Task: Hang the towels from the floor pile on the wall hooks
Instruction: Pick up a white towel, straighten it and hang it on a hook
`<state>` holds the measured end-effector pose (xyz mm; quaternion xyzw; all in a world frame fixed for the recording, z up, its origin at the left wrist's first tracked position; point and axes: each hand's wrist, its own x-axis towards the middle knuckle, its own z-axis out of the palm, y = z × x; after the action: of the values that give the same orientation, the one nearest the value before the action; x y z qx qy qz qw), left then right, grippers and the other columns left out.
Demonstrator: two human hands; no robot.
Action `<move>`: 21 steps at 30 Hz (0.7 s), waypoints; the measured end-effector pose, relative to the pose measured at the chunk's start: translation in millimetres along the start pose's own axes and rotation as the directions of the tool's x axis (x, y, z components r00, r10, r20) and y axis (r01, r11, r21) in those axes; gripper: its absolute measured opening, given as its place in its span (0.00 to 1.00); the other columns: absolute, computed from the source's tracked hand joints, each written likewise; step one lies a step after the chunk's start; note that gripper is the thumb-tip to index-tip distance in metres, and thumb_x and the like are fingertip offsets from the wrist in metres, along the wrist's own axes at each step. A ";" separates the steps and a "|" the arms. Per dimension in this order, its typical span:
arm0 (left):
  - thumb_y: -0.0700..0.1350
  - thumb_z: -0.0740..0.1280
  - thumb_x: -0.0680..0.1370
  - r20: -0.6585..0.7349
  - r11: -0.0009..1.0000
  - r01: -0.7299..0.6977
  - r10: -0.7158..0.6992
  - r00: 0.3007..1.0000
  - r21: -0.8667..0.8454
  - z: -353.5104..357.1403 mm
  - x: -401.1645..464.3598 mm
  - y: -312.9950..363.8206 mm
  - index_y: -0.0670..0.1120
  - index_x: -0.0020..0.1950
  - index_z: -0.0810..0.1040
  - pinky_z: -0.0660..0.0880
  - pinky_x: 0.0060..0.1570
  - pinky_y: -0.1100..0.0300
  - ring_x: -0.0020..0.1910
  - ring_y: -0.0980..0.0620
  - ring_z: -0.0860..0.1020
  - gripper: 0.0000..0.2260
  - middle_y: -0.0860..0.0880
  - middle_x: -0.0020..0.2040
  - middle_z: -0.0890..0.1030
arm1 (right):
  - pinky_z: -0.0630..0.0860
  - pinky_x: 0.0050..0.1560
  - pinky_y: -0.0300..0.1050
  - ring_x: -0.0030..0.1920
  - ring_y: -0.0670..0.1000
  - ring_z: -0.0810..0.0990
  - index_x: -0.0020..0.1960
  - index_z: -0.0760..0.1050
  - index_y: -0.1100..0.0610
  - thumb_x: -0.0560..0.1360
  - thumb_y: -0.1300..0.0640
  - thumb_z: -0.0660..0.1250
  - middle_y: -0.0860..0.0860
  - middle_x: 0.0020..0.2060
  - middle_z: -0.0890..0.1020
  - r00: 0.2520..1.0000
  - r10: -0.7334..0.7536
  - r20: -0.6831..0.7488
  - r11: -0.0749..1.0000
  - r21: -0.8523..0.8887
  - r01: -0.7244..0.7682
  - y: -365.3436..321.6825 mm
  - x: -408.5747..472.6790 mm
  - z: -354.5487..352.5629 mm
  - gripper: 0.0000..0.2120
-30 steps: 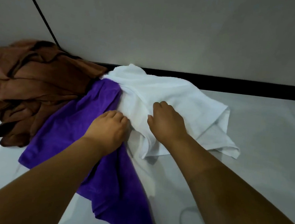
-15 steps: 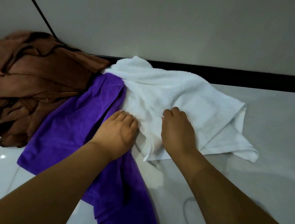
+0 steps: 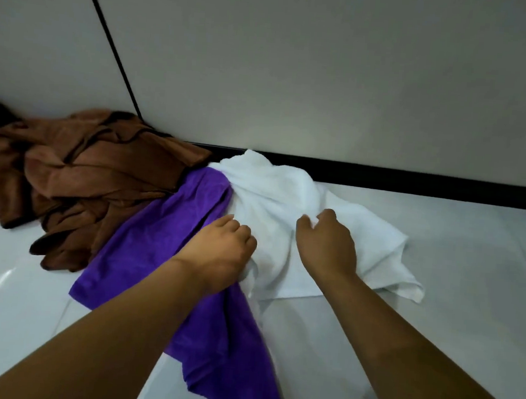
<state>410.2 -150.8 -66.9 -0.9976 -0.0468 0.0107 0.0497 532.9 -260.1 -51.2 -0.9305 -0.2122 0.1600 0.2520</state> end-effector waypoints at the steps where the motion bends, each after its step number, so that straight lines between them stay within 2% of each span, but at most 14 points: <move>1: 0.37 0.72 0.54 -0.005 1.000 -0.004 0.004 1.000 0.006 -4.7 -1.0 -2.0 0.43 0.29 0.74 0.75 0.34 0.59 0.25 0.46 0.72 0.09 0.47 0.27 0.73 | 0.65 0.41 0.42 0.48 0.56 0.76 0.61 0.68 0.61 0.81 0.50 0.54 0.56 0.52 0.79 0.997 -0.074 -0.021 0.994 -0.082 0.072 -2.3 -5.0 -6.3 0.16; 4: 0.41 0.80 0.53 -0.058 0.997 0.082 -0.083 0.995 -0.014 -22.0 -3.0 -6.6 0.44 0.28 0.74 0.73 0.30 0.62 0.24 0.46 0.73 0.15 0.46 0.26 0.74 | 0.65 0.39 0.42 0.48 0.56 0.78 0.61 0.67 0.59 0.81 0.50 0.54 0.55 0.45 0.79 0.955 -0.289 -0.060 0.947 -0.164 0.277 -15.8 -19.6 -29.9 0.15; 6: 0.47 0.80 0.60 -0.111 0.990 0.141 -0.140 0.984 -0.003 -41.4 -1.7 -6.6 0.42 0.32 0.77 0.74 0.34 0.61 0.28 0.44 0.76 0.15 0.45 0.30 0.76 | 0.66 0.38 0.44 0.44 0.56 0.76 0.59 0.66 0.57 0.81 0.50 0.54 0.52 0.40 0.74 0.900 -0.428 -0.078 0.887 -0.228 0.402 -28.3 -25.2 -47.6 0.13; 8: 0.52 0.67 0.76 -0.153 0.979 0.203 -0.203 0.967 -0.019 -61.7 0.6 -5.5 0.40 0.47 0.78 0.72 0.49 0.58 0.47 0.42 0.77 0.14 0.43 0.46 0.79 | 0.66 0.37 0.45 0.39 0.56 0.73 0.56 0.64 0.55 0.82 0.50 0.52 0.50 0.37 0.71 0.841 -0.536 -0.077 0.800 -0.364 0.477 -42.1 -30.7 -69.2 0.10; 9: 0.53 0.59 0.80 -0.159 0.972 0.230 -0.236 0.959 -0.054 -71.8 2.1 -5.3 0.41 0.55 0.75 0.67 0.55 0.57 0.55 0.44 0.74 0.16 0.44 0.53 0.77 | 0.65 0.34 0.45 0.36 0.56 0.73 0.53 0.64 0.55 0.82 0.51 0.53 0.50 0.35 0.70 0.788 -0.607 -0.100 0.742 -0.426 0.518 -47.6 -33.2 -79.9 0.07; 10: 0.54 0.54 0.82 -0.157 0.961 0.263 -0.273 0.949 -0.084 -81.3 3.9 -4.3 0.43 0.59 0.72 0.64 0.57 0.57 0.59 0.45 0.71 0.17 0.45 0.57 0.75 | 0.62 0.30 0.44 0.33 0.57 0.73 0.50 0.65 0.56 0.81 0.54 0.57 0.52 0.33 0.71 0.712 -0.688 -0.140 0.676 -0.481 0.558 -52.3 -35.5 -89.7 0.05; 12: 0.55 0.52 0.82 -0.228 0.944 0.300 -0.325 0.918 -0.135 -100.9 6.3 -1.3 0.43 0.62 0.70 0.63 0.56 0.58 0.59 0.46 0.70 0.19 0.46 0.59 0.73 | 0.51 0.24 0.37 0.23 0.58 0.72 0.44 0.69 0.59 0.72 0.60 0.71 0.54 0.27 0.73 0.612 -0.769 -0.185 0.589 -0.580 0.563 -60.5 -42.9 -108.2 0.10; 13: 0.56 0.52 0.82 -0.264 0.936 0.307 -0.344 0.901 -0.170 -109.1 7.1 0.0 0.43 0.63 0.70 0.64 0.55 0.58 0.59 0.46 0.71 0.20 0.46 0.59 0.73 | 0.46 0.25 0.34 0.20 0.57 0.71 0.42 0.70 0.59 0.67 0.62 0.76 0.54 0.25 0.73 0.582 -0.786 -0.209 0.569 -0.613 0.548 -64.6 -47.0 -117.1 0.14; 15: 0.57 0.53 0.81 -0.373 0.914 0.326 -0.398 0.838 -0.244 -122.3 10.0 2.7 0.40 0.61 0.72 0.68 0.51 0.54 0.56 0.44 0.73 0.22 0.43 0.57 0.75 | 0.43 0.29 0.31 0.18 0.56 0.69 0.42 0.67 0.57 0.64 0.64 0.77 0.54 0.24 0.72 0.541 -0.812 -0.218 0.533 -0.654 0.537 -68.7 -52.0 -130.0 0.19; 17: 0.58 0.52 0.78 -0.483 0.893 0.292 -0.434 0.761 -0.342 -139.1 10.2 9.5 0.38 0.57 0.75 0.72 0.45 0.52 0.52 0.40 0.76 0.26 0.41 0.52 0.78 | 0.45 0.27 0.33 0.20 0.56 0.69 0.43 0.66 0.57 0.67 0.64 0.76 0.54 0.25 0.72 0.501 -0.838 -0.216 0.497 -0.679 0.540 -73.1 -58.8 -141.7 0.18; 18: 0.58 0.51 0.78 -0.481 0.879 0.274 -0.448 0.754 -0.390 -148.8 9.5 13.1 0.38 0.57 0.75 0.72 0.45 0.52 0.52 0.40 0.76 0.27 0.41 0.53 0.78 | 0.50 0.26 0.34 0.20 0.56 0.69 0.42 0.68 0.58 0.67 0.64 0.75 0.54 0.26 0.72 0.477 -0.848 -0.229 0.489 -0.687 0.539 -74.4 -61.4 -145.9 0.15; 21: 0.55 0.54 0.81 -0.432 0.885 0.228 -0.406 0.805 -0.406 -161.6 11.5 20.5 0.41 0.61 0.72 0.66 0.47 0.57 0.55 0.45 0.72 0.20 0.44 0.55 0.75 | 0.56 0.27 0.38 0.21 0.56 0.71 0.41 0.71 0.60 0.72 0.61 0.70 0.55 0.27 0.73 0.415 -0.866 -0.280 0.481 -0.698 0.531 -79.9 -66.4 -153.3 0.07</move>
<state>427.7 -185.9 91.6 -0.9359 -0.2017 -0.2675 -0.1089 512.8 -290.6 130.3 -0.7682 -0.5377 -0.3345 0.0945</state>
